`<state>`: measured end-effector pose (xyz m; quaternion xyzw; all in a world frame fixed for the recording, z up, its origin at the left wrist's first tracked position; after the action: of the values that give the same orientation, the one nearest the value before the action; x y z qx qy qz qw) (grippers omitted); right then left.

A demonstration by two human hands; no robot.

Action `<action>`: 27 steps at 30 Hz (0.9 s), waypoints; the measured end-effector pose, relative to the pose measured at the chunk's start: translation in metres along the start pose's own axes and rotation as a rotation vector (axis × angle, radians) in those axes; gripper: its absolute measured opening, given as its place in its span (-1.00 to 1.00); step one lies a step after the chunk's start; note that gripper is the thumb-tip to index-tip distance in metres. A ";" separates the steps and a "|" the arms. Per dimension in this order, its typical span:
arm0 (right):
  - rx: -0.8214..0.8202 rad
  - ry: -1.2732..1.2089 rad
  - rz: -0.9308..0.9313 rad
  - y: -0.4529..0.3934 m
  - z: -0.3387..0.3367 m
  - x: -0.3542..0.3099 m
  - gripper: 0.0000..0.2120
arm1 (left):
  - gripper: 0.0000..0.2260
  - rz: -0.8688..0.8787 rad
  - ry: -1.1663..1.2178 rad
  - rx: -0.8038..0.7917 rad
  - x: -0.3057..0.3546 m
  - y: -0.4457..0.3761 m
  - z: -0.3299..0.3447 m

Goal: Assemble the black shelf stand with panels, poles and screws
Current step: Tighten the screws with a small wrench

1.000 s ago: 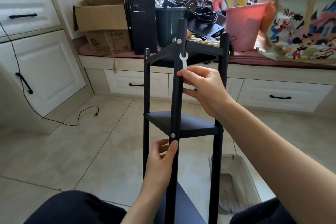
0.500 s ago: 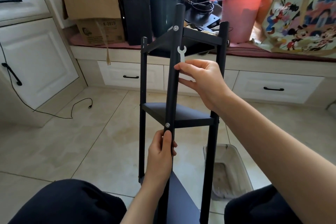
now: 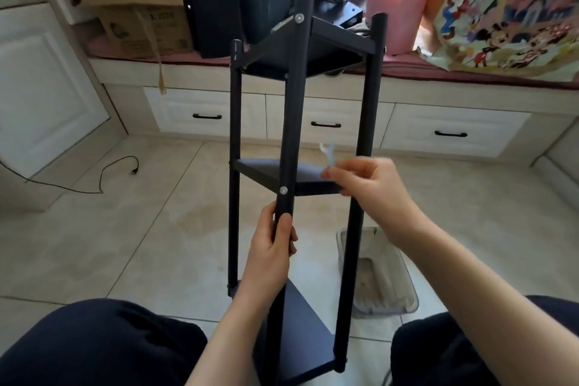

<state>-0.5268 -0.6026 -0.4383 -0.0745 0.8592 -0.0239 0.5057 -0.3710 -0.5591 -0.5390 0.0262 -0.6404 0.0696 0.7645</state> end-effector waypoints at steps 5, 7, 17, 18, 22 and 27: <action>0.025 0.085 0.110 0.030 0.022 0.035 -0.87 | -0.81 0.011 0.032 0.000 0.000 0.000 0.001; 0.046 0.090 0.155 0.040 0.030 0.051 -0.86 | -0.80 0.026 0.038 0.009 0.001 0.001 0.002; -0.013 0.036 0.207 0.044 0.060 0.066 -0.80 | -0.79 0.063 0.009 0.029 -0.001 -0.001 0.000; -0.009 0.031 0.209 0.042 0.059 0.065 -0.80 | -0.79 0.063 0.010 0.032 -0.001 -0.001 0.000; -0.012 0.062 0.198 0.032 0.060 0.062 -0.79 | -0.78 0.071 0.005 0.043 -0.001 -0.006 -0.004; -0.034 0.119 0.177 0.021 0.061 0.057 -0.78 | -0.77 0.074 0.005 0.055 0.004 -0.007 -0.009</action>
<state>-0.5030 -0.5886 -0.5203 -0.0052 0.8913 0.0312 0.4524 -0.3605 -0.5643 -0.5368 0.0234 -0.6367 0.1153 0.7620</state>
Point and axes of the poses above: each hand's wrist, its own y-axis away from the middle knuckle, its own z-axis out of the palm, x = y × z, the point moved 7 cm from there along -y, towards the middle knuckle, and after that the axes turned 9 degrees about y, right-handed, at the moved point
